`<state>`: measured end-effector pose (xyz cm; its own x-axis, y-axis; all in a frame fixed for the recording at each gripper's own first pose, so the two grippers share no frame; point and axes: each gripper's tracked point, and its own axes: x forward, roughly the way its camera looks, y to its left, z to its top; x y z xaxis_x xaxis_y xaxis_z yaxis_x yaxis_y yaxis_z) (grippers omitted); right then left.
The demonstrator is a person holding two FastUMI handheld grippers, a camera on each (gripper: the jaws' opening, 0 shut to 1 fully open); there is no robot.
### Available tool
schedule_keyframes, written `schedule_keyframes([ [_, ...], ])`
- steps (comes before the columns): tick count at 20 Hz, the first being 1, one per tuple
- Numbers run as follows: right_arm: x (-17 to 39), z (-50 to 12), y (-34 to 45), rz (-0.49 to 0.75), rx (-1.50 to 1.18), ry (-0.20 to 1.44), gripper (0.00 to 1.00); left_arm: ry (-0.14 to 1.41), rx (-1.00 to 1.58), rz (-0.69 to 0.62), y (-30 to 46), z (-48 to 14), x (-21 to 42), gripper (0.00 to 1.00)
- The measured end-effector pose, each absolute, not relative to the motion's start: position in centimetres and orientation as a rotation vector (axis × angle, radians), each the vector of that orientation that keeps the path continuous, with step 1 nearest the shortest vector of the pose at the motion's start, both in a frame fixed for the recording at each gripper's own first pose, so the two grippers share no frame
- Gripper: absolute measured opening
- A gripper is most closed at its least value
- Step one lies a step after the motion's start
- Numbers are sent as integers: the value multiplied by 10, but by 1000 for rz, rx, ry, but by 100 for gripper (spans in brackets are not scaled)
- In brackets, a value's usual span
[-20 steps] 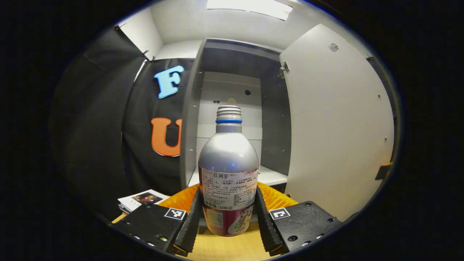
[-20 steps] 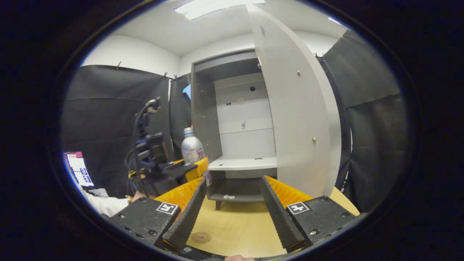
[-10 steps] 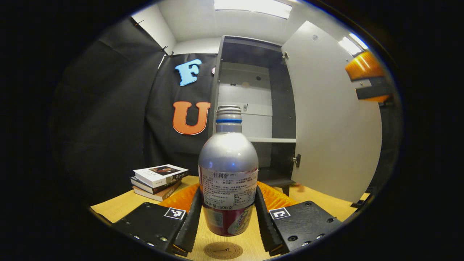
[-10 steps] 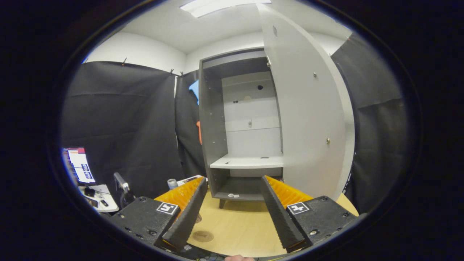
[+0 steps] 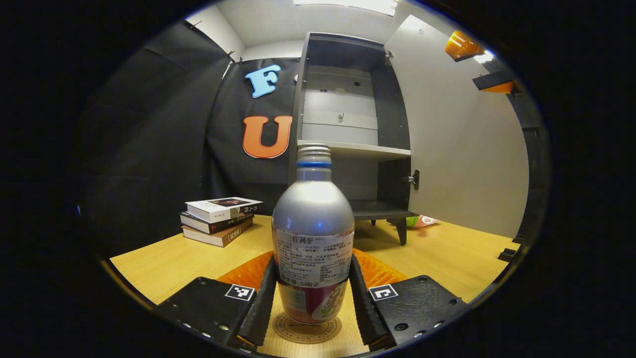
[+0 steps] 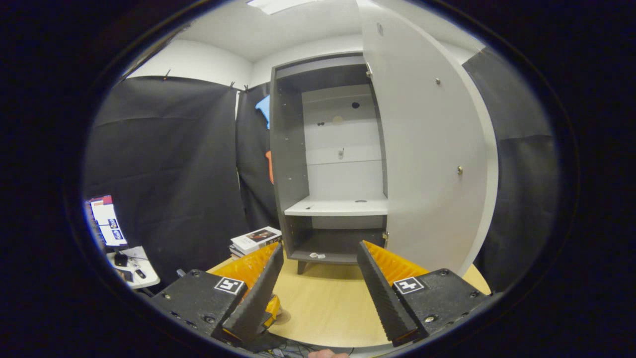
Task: Open the cabinet door with the right hand, grasp the bottle in the cabinet with the left hand and place it on the coaster, then close the cabinet door with the right hand.
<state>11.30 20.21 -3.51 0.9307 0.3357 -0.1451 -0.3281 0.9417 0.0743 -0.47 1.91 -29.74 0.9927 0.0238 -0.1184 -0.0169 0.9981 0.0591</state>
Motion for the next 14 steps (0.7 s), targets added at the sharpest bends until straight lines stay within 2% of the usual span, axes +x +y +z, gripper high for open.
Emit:
schedule_keyframes([
  [7,120,-40,207,344,45,171,94,196,53,43,28,-334,-4,69],
  [14,126,-45,211,345,40,183,94,192,46,58,28,-342,0,69],
])
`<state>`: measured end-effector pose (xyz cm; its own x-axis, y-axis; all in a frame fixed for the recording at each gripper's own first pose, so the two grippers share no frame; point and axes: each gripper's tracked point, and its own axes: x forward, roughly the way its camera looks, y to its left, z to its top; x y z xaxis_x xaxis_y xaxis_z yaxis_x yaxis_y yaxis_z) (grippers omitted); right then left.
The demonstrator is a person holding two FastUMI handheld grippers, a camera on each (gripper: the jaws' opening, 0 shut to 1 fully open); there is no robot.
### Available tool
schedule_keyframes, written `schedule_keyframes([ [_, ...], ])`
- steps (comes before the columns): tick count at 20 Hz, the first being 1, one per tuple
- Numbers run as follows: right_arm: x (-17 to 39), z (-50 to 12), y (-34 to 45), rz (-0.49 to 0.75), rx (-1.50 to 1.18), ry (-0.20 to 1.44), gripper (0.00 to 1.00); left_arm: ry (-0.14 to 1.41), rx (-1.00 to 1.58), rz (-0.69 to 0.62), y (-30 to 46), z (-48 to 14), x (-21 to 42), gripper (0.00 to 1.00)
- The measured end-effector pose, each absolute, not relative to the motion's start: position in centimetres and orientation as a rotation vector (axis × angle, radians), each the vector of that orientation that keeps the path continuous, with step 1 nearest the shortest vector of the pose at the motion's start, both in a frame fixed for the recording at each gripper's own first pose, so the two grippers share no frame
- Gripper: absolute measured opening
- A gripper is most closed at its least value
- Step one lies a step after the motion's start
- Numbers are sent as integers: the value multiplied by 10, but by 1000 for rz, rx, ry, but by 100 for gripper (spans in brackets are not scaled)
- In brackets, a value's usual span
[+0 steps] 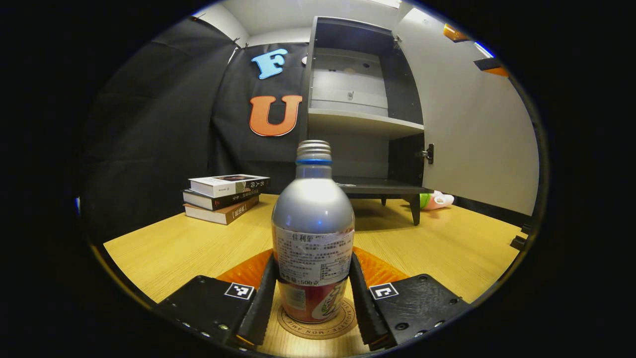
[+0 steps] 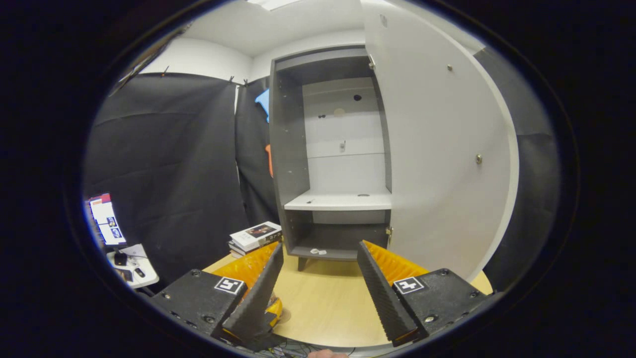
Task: Open the cabinet door with the right hand, grasp the bottle in the cabinet with the left hand and place it on the coaster, then close the cabinet door with the right hand.
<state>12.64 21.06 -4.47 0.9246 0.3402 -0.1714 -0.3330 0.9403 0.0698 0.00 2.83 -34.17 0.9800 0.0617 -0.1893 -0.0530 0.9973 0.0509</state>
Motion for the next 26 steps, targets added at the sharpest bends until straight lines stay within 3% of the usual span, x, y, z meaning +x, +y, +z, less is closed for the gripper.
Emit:
schedule_keyframes([
  [5,128,-46,212,345,38,186,95,163,90,48,20,-344,-5,71],
  [9,128,-50,213,346,29,197,95,238,97,42,20,-366,-10,82],
  [10,127,-51,214,348,28,198,95,238,95,49,23,-365,-13,80],
  [11,127,-51,214,348,27,198,95,224,92,53,24,-359,-15,93],
  [12,126,-51,215,347,24,199,95,206,92,54,24,-352,-16,96],
  [17,124,-52,219,353,23,201,94,143,124,39,26,-304,-33,96],
  [26,113,-31,221,333,56,127,94,111,144,-30,13,-133,-37,96],
])
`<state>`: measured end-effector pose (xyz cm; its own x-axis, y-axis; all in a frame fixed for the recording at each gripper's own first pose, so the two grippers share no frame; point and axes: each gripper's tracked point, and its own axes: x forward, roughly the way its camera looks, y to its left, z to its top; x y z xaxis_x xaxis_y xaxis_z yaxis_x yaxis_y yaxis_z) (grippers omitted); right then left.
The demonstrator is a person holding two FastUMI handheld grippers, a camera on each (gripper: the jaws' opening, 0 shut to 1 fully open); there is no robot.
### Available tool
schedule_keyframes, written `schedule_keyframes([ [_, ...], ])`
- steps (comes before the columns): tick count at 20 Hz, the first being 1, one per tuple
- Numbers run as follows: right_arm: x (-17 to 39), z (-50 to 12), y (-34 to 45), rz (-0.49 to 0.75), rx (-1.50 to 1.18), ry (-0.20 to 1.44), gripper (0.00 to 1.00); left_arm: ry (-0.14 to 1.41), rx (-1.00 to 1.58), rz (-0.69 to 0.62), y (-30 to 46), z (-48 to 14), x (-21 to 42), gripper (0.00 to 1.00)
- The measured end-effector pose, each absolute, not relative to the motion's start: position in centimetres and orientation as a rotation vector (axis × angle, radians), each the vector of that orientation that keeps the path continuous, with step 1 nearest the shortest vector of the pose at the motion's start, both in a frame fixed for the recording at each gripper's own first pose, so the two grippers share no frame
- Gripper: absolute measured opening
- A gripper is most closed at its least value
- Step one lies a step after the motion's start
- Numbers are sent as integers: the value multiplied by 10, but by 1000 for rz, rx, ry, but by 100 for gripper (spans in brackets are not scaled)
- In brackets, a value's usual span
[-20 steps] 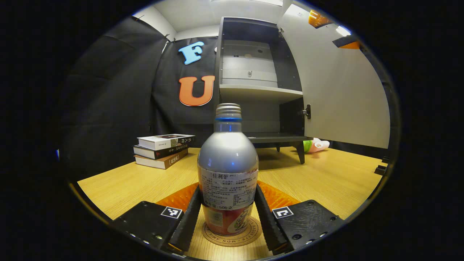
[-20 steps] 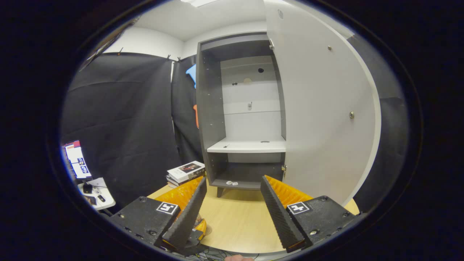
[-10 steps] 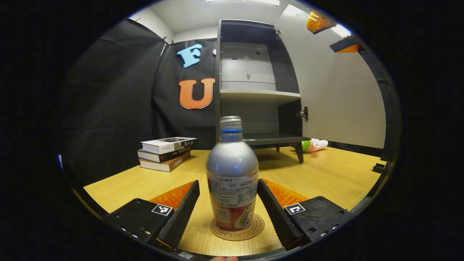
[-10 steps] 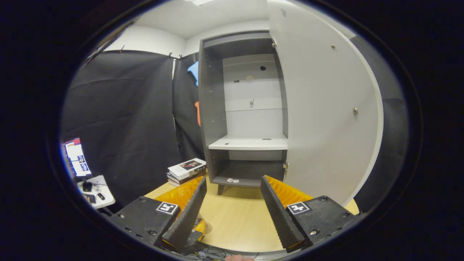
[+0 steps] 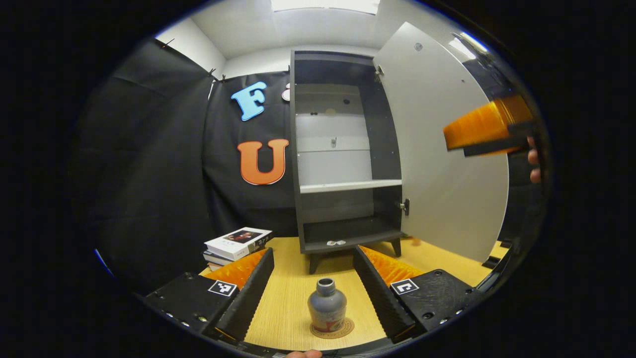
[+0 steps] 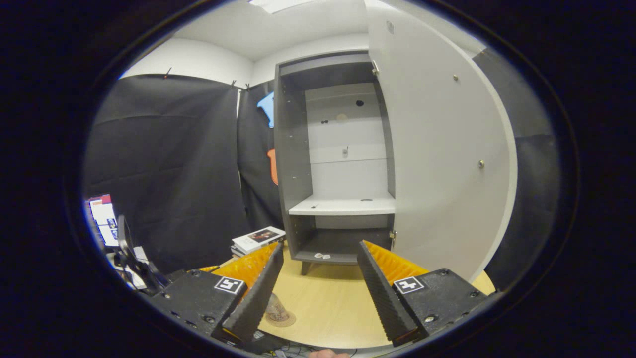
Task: Open the cabinet door with the right hand, grasp the bottle in the cabinet with the left hand and place it on the coaster, then close the cabinet door with the right hand.
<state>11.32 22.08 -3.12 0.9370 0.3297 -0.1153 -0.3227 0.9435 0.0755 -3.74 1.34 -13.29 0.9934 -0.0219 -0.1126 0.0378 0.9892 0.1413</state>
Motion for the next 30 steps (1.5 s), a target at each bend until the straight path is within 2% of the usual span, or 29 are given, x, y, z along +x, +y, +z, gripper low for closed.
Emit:
schedule_keyframes([
  [5,95,10,169,181,57,47,95,163,40,-41,-1,-81,-26,96],
  [8,76,39,116,65,57,23,99,129,49,-35,-1,-62,-21,96],
  [12,53,68,43,-85,11,4,99,135,71,-43,-3,-65,-22,96],
  [16,65,84,-25,-235,-5,-3,99,138,60,-46,-2,-63,-25,96],
  [23,129,88,-45,-212,25,-10,99,104,66,-9,14,-53,-31,96],
  [30,139,84,-33,-181,15,20,98,108,76,33,25,-54,-37,96],
])
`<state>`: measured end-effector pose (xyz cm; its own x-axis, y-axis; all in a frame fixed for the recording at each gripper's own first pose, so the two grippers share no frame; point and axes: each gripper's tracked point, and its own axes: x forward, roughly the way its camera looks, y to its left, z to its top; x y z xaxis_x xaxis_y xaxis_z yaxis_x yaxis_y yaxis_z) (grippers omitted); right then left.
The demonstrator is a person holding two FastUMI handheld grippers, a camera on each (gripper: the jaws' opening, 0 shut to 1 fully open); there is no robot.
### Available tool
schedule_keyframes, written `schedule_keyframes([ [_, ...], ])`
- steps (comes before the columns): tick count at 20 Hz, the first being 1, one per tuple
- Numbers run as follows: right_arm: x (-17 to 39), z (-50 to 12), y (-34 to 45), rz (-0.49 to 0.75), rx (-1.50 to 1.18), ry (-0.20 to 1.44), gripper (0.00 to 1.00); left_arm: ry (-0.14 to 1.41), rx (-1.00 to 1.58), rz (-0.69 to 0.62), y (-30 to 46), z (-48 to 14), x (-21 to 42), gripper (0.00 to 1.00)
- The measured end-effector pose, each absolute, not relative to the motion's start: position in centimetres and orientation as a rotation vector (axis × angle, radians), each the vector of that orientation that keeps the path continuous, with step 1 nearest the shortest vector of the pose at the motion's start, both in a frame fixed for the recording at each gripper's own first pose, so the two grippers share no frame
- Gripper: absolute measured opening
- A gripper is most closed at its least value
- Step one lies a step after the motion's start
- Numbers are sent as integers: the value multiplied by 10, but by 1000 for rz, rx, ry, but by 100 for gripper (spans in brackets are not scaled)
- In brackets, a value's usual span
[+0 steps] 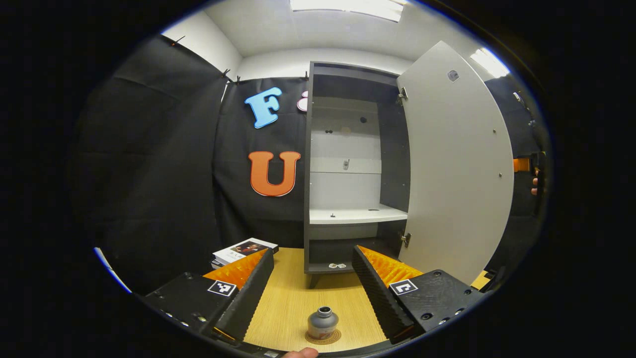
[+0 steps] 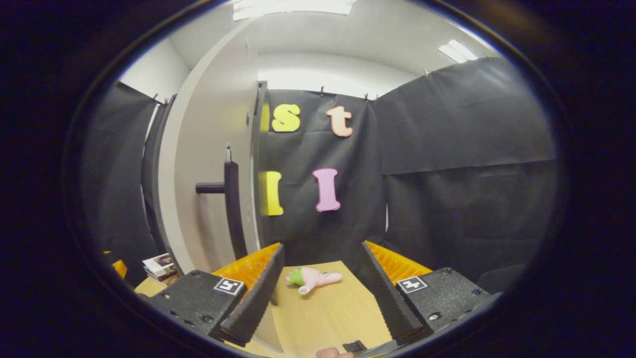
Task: Open the cabinet door with the right hand, grasp the bottle in the cabinet with the left hand and place it on the coaster, then close the cabinet door with the right hand.
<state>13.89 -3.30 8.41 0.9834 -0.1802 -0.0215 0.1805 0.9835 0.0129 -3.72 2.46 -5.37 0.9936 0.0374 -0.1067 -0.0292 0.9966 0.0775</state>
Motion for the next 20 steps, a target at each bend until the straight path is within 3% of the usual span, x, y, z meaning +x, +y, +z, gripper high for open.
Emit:
schedule_keyframes([
  [3,136,86,-13,-160,-28,6,89,107,76,41,27,-53,-38,96],
  [4,135,86,0,-136,-22,3,95,106,73,44,29,-53,-39,96],
  [15,162,88,127,101,65,-8,95,107,64,81,53,-48,-58,96],
  [16,169,88,137,119,73,-9,89,106,65,87,56,-47,-59,96],
  [17,174,86,149,140,83,-6,95,109,65,93,59,-48,-60,96],
  [20,191,84,188,208,104,2,95,111,60,113,70,-47,-63,96],
])
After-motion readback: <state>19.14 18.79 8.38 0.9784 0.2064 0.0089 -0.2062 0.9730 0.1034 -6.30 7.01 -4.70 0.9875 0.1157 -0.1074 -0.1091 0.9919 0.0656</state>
